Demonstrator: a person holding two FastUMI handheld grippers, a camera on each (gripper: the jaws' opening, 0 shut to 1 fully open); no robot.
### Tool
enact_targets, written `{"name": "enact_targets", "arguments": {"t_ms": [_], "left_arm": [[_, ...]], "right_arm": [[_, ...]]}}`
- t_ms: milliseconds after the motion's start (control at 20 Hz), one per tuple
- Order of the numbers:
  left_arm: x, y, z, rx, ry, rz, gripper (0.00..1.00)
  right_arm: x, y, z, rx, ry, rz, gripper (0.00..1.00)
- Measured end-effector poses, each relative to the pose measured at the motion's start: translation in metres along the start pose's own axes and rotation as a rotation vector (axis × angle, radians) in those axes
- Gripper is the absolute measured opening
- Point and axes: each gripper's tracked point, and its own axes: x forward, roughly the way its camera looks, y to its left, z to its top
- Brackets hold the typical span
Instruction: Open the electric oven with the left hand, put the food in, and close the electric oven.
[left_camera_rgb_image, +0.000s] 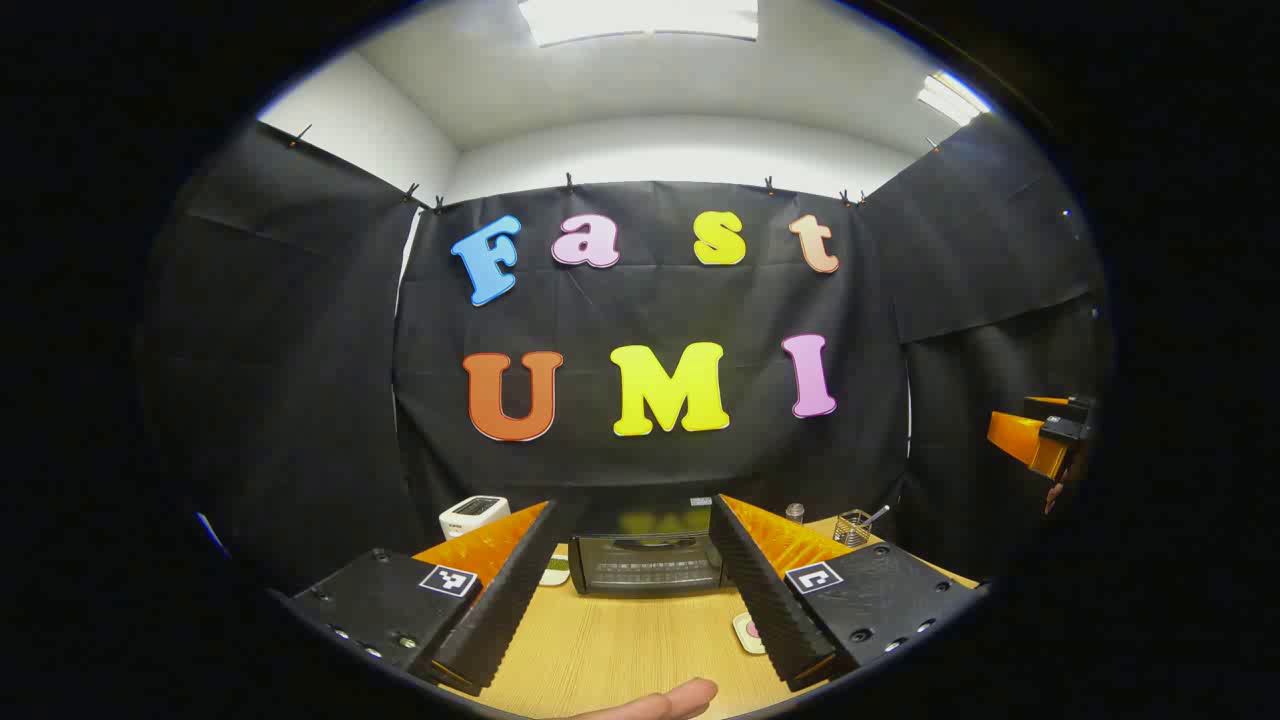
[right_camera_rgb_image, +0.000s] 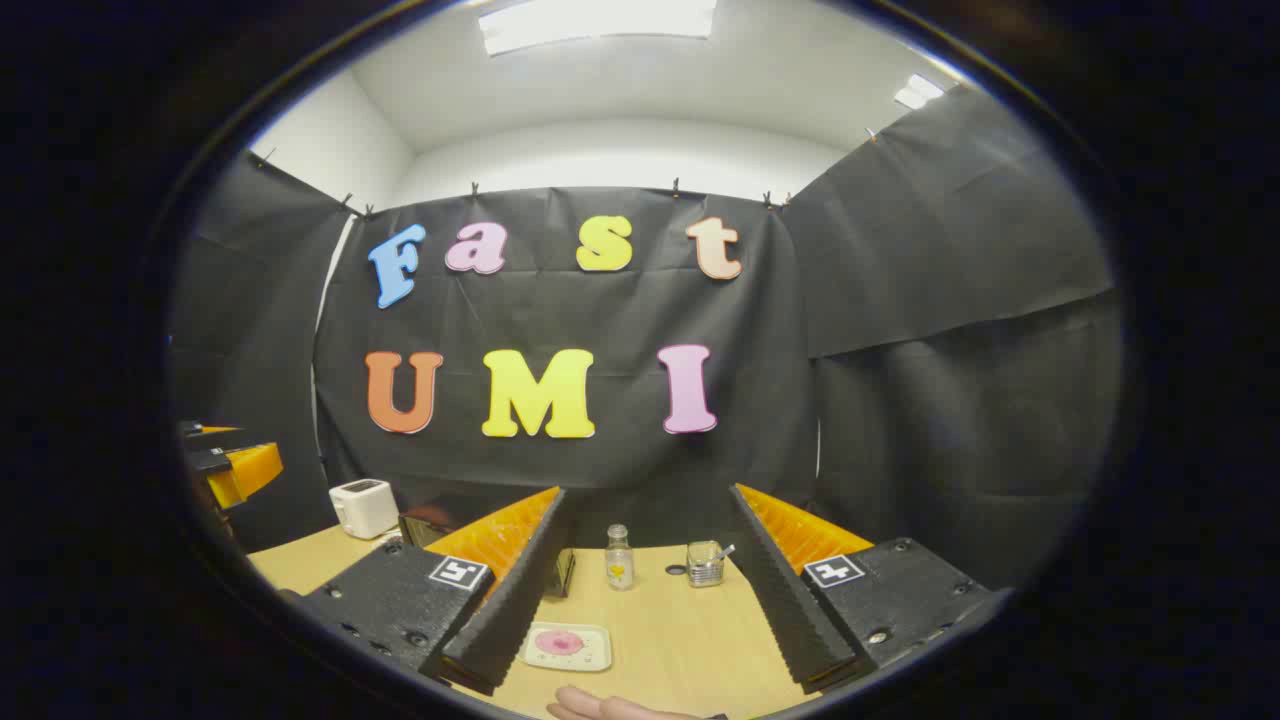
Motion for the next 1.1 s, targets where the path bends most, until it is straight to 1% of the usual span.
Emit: {"name": "enact_targets", "arguments": {"t_ms": [500,650,850,950,1100], "left_arm": [[-0.001,0.001,-0.007,0.006,-0.006,-0.003,0.96],[0.010,0.002,-0.006,-0.032,-0.018,0.002,0.96],[0.040,0.001,-0.014,-0.068,0.000,-0.017,0.96],[0.062,0.001,-0.023,-0.068,0.010,-0.017,0.96],[0.106,-0.006,-0.043,-0.099,0.045,-0.044,0.96]], "right_arm": [[0.003,0.006,-0.012,0.020,0.021,0.026,0.96],[0.008,0.010,-0.015,0.019,0.023,0.032,0.96],[0.019,0.014,-0.024,0.041,0.032,0.050,0.96],[0.026,0.016,-0.026,0.048,0.027,0.068,0.96],[0.040,0.012,-0.030,0.060,0.027,0.075,0.96]]}}
